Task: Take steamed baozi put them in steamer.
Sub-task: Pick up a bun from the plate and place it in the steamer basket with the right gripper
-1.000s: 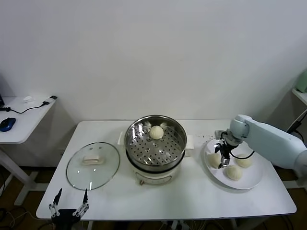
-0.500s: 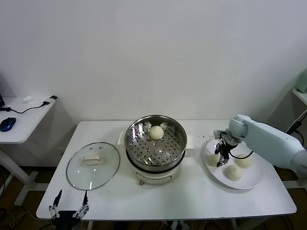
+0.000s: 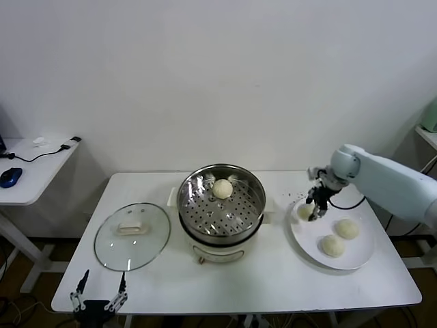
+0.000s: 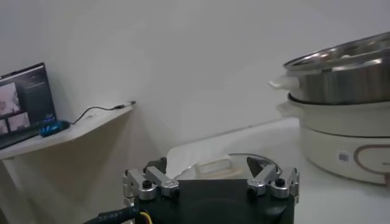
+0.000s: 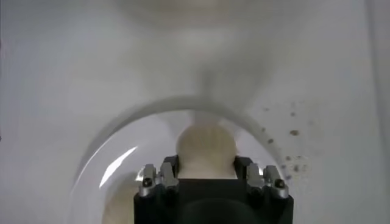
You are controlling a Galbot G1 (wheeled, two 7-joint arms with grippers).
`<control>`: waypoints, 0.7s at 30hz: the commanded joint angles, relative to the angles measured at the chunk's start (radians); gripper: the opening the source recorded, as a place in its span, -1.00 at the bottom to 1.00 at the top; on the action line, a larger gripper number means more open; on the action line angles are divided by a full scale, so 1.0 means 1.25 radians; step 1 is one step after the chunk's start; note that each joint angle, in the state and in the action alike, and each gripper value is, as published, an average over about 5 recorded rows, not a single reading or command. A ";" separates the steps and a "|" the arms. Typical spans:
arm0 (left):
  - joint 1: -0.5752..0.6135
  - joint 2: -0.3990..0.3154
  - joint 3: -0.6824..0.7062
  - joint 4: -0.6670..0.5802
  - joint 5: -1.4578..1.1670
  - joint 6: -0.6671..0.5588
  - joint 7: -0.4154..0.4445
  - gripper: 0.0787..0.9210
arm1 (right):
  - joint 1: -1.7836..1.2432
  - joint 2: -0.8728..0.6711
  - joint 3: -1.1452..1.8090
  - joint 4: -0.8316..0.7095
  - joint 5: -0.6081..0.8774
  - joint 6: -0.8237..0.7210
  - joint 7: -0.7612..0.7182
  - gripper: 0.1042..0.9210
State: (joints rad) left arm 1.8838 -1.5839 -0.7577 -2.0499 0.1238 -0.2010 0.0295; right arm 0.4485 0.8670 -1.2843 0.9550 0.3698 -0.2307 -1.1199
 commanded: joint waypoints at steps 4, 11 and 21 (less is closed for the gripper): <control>-0.005 0.004 0.016 -0.005 0.007 0.002 0.001 0.77 | 0.328 0.118 -0.207 0.014 0.269 -0.019 -0.002 0.22; -0.003 0.023 0.016 -0.006 -0.001 -0.003 -0.003 0.77 | 0.357 0.271 -0.232 0.047 0.394 -0.069 0.037 0.22; 0.003 0.032 0.011 -0.006 -0.004 -0.014 -0.003 0.77 | 0.267 0.430 -0.220 0.047 0.431 -0.119 0.103 0.22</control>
State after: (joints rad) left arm 1.8869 -1.5508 -0.7449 -2.0565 0.1190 -0.2156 0.0258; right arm 0.7680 1.2568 -1.5252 1.0059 0.8140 -0.3452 -1.0305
